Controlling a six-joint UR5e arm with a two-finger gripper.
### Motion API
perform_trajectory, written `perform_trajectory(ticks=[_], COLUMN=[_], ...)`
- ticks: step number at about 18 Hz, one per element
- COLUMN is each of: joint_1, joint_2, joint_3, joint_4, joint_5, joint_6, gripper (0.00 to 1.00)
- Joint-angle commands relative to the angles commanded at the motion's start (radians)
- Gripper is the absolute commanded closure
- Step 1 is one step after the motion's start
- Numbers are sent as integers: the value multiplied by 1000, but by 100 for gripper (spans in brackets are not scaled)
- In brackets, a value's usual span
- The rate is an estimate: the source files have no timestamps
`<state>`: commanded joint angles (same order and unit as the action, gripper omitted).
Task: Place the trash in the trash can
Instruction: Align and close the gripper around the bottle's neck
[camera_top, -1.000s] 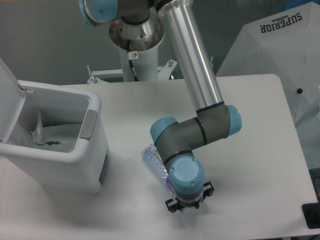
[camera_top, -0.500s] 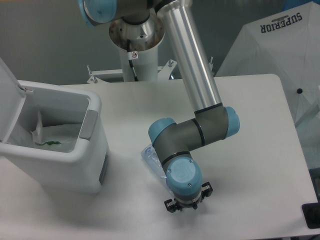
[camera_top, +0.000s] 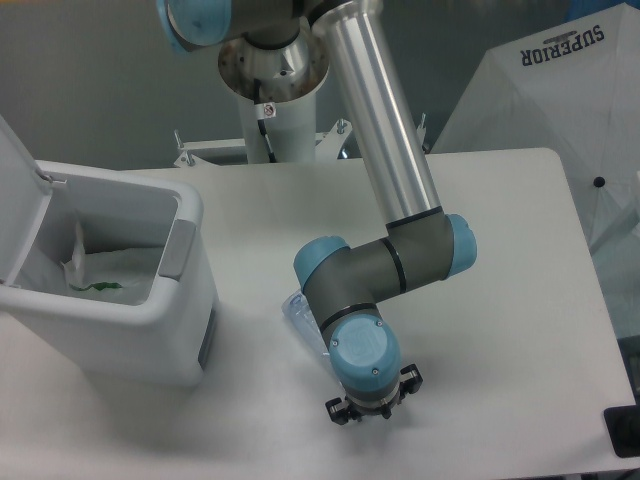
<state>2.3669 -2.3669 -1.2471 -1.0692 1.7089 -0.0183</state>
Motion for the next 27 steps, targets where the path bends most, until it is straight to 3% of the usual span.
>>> perform_trajectory(ticks=[1,27], joint_1=[0,-6], joint_2=[0,15], joint_3=[0,0], joint_4=[0,-2], joint_5=[0,-12], joint_6=[-2,-2], gripper=[86,86])
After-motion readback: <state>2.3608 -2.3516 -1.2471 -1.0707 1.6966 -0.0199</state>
